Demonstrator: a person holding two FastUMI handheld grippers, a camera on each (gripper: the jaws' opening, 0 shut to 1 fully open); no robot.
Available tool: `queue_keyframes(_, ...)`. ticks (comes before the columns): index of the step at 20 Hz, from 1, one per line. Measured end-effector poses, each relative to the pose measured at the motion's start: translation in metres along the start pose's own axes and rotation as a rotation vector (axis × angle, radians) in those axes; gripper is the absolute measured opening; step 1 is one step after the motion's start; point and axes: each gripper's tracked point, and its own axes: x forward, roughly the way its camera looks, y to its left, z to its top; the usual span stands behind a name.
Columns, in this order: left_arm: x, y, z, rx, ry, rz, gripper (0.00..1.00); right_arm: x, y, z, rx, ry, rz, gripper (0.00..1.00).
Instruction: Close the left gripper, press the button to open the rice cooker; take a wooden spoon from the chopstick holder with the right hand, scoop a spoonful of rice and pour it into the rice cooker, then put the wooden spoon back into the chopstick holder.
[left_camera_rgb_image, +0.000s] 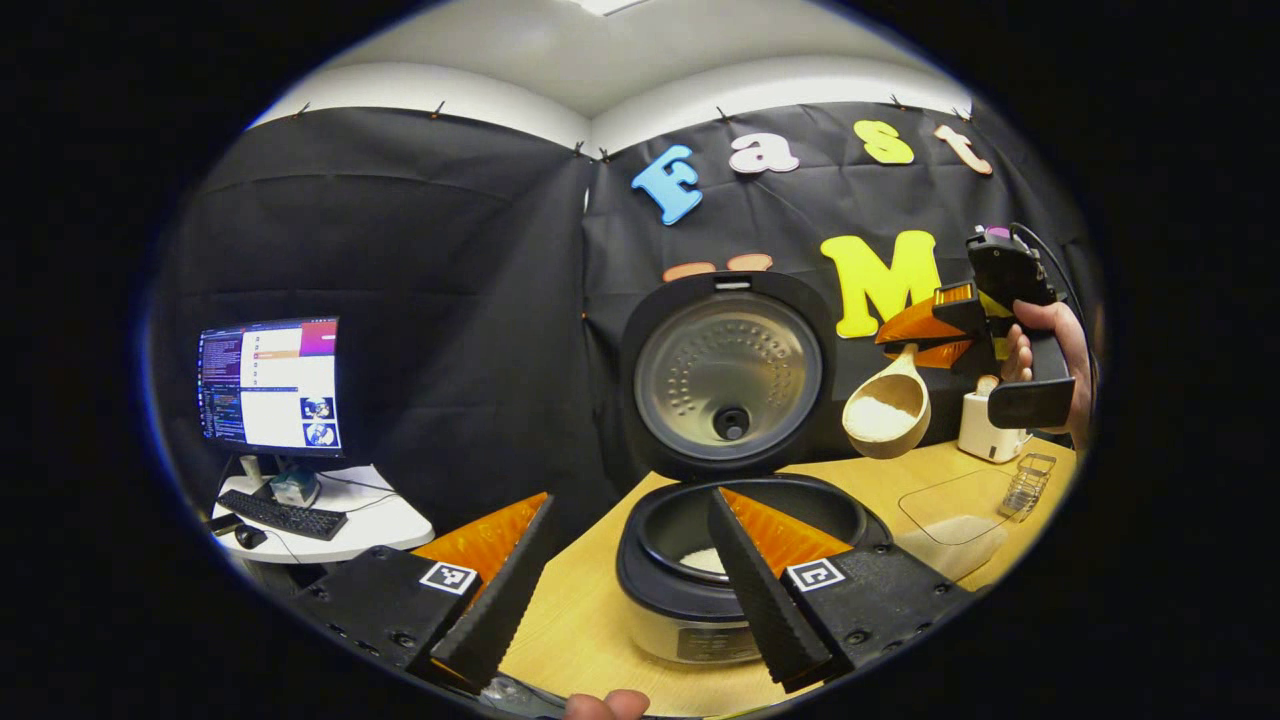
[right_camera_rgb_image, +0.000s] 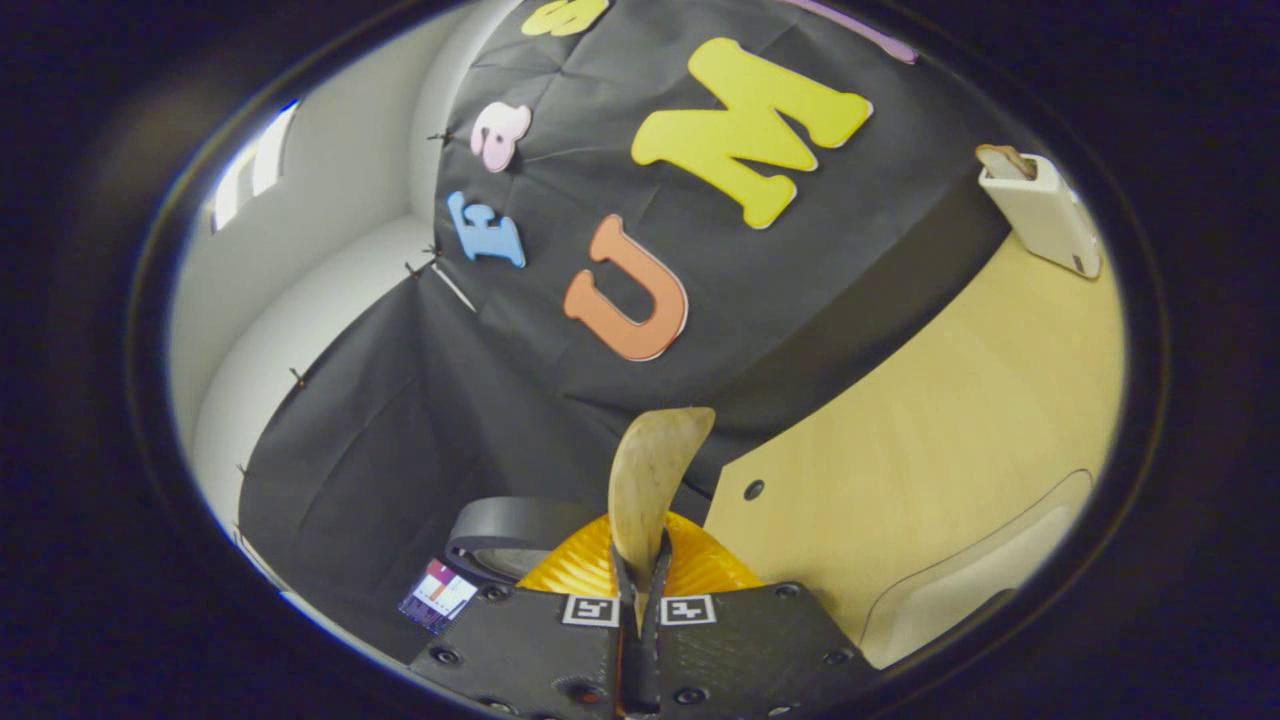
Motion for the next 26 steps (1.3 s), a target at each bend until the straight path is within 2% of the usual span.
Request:
queue_keyframes(4, 0.0, 0.009, -0.001, -0.01, 0.003, 0.014, 0.96, 0.016, 0.014, -0.025, -0.081, 0.001, -0.012, 0.0)
queue_keyframes(12, -0.001, 0.014, -0.002, -0.045, 0.009, 0.017, 0.96, 0.018, 0.015, -0.026, -0.282, -0.147, -0.081, 0.0)
queue_keyframes(18, -0.002, 0.018, -0.001, -0.048, 0.006, 0.027, 0.96, 0.025, 0.024, -0.055, -0.415, -0.153, -0.076, 0.0)
queue_keyframes(26, -0.001, 0.022, -0.002, -0.056, 0.008, 0.037, 0.96, 0.024, 0.062, -0.065, -0.764, -0.254, -0.06, 0.0)
